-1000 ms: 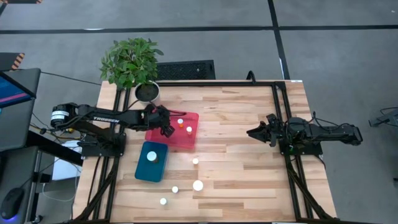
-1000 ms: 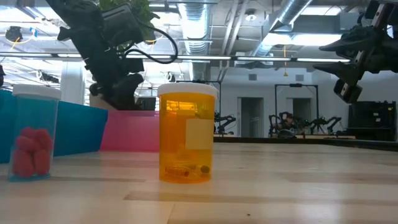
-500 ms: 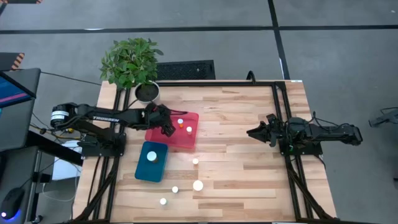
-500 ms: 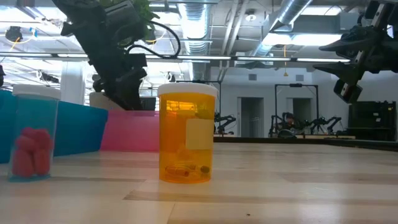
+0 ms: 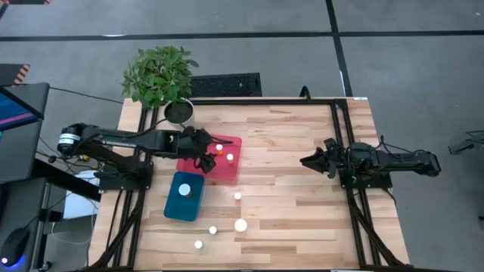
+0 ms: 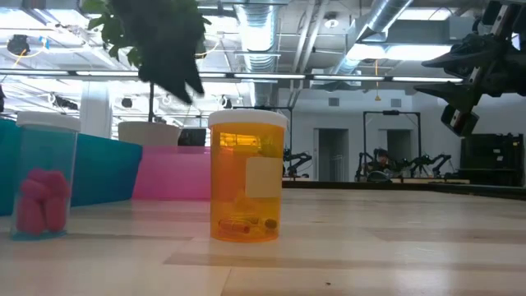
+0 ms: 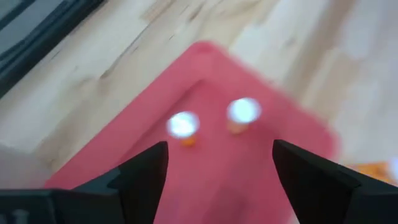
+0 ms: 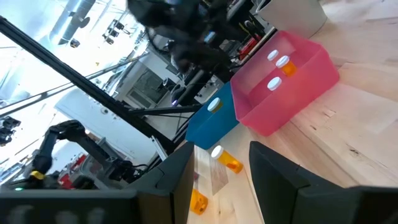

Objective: Pick and place medicine bottles into bin by pill shape (circle, oval)
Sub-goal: Put the blue tablet bottle into the red bin

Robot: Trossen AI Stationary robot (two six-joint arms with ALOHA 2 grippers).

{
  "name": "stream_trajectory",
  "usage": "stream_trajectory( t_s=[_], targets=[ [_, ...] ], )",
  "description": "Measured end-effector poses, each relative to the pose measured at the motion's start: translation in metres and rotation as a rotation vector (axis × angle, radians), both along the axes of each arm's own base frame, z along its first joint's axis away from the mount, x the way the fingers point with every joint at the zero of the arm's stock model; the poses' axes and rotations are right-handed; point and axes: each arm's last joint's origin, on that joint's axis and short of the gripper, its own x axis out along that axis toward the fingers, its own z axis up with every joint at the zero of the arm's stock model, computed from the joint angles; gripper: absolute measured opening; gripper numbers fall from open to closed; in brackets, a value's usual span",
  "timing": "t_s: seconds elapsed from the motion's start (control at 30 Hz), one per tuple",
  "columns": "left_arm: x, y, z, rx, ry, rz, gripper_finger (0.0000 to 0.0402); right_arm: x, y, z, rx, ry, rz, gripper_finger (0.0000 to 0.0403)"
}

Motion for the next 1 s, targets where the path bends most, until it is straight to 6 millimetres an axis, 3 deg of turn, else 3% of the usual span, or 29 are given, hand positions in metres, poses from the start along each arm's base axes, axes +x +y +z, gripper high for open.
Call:
stream_trajectory(
  t_s=[0.13,0.23,0.4,0.53,0.67,1.0],
  targets=[
    [0.003,-0.032,0.028,-0.063,-0.114,-0.076,0.028,0.0,0.0,0.001,0.0,-0.007,0.001,0.0165],
    [0.002,-0.068,0.043,-0.139,-0.207,-0.183,0.0279,0.0,0.0,0.001,0.0,-0.008,0.002,0.0164],
    [-0.017,-0.135,0.049,-0.276,-0.3,-0.269,0.0279,0.0,0.0,0.001,0.0,-0.013,0.003,0.0164],
    [-0.04,-0.177,0.041,-0.326,-0.311,-0.249,0.0278,0.0,0.0,0.001,0.001,-0.014,0.005,0.0164],
    [-0.049,-0.213,0.023,-0.372,-0.289,-0.239,0.0278,0.0,0.0,0.001,0.001,-0.014,0.005,0.0164],
    [-0.011,-0.281,-0.028,-0.347,-0.078,-0.361,0.0278,0.0,0.0,0.001,0.001,-0.01,0.004,0.0164]
  ],
)
